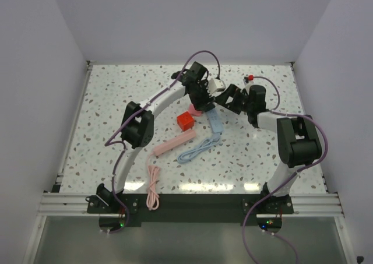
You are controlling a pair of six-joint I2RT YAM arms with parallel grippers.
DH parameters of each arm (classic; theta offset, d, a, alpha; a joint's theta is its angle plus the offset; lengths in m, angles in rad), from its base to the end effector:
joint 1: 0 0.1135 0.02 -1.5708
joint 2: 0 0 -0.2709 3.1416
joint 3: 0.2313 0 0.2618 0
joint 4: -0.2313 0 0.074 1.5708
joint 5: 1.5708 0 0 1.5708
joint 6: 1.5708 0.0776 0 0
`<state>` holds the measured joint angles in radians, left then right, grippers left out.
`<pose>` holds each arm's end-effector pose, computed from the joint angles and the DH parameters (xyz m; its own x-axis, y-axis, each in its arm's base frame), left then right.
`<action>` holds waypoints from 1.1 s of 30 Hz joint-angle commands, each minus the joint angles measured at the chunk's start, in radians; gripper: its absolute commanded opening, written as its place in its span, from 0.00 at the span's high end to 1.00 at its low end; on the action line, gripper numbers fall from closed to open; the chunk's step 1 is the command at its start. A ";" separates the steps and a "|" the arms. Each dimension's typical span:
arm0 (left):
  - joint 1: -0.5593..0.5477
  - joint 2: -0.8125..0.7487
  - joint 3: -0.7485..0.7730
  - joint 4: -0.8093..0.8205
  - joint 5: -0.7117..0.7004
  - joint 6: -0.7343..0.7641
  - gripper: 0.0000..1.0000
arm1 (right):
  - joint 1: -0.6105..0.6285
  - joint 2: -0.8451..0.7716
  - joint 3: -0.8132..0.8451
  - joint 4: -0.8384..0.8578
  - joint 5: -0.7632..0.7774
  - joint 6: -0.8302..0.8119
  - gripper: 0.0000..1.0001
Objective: Insert the plug
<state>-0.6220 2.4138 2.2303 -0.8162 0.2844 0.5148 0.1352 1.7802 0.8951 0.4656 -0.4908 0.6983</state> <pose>0.4457 -0.3463 0.1813 -0.2591 0.7672 -0.5867 0.9307 0.3607 0.0607 0.4055 0.0921 0.1612 -0.6598 0.4825 -0.5761 -0.1583 0.6602 0.7342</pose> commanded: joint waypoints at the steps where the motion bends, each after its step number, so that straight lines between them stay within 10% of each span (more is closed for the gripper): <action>1: 0.004 -0.055 -0.001 0.146 -0.008 -0.021 0.41 | 0.000 -0.008 0.007 0.044 -0.028 0.009 0.03; 33: 0.004 -0.105 -0.064 0.212 -0.013 -0.024 0.34 | 0.043 0.030 0.048 0.053 -0.005 0.007 0.04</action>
<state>-0.6159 2.3928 2.1612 -0.6811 0.2737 0.5072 0.1776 1.8339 0.9218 0.4412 -0.4610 0.6807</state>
